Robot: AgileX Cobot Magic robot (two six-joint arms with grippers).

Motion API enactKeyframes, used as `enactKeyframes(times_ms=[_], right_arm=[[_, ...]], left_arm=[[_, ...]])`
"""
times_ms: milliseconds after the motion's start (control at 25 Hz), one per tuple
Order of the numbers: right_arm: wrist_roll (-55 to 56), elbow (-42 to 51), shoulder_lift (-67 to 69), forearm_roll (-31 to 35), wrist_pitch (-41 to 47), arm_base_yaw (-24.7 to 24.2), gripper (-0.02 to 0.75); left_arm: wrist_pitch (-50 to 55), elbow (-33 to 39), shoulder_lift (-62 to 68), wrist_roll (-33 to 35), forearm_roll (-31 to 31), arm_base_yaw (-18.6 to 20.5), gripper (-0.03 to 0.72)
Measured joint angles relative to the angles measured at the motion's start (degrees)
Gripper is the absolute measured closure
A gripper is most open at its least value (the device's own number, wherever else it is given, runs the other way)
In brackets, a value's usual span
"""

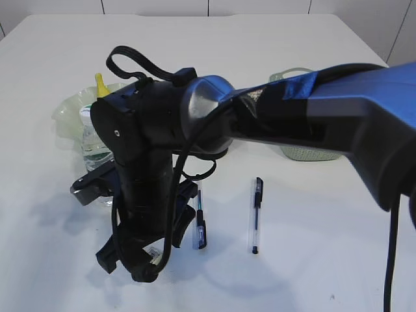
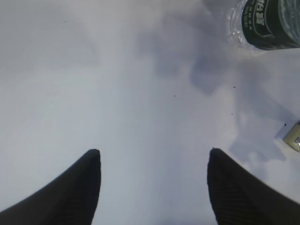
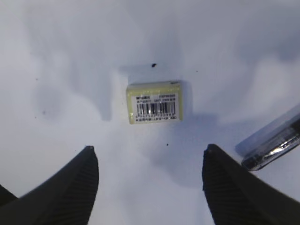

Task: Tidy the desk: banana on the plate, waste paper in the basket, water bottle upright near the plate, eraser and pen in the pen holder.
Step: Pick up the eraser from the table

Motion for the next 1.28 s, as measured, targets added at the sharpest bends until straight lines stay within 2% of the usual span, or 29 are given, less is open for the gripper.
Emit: enactKeyframes(times_ms=[320, 1280], right_arm=[[0.03, -2.90, 2.66, -0.37, -0.45, 0.00, 0.223], [0.12, -3.31, 5.88, -0.60, -2.24, 0.00, 0.224]], left_arm=[[0.00, 0.00, 0.00, 0.00, 0.00, 0.00, 0.193], [0.00, 0.00, 0.00, 0.00, 0.00, 0.00, 0.195]])
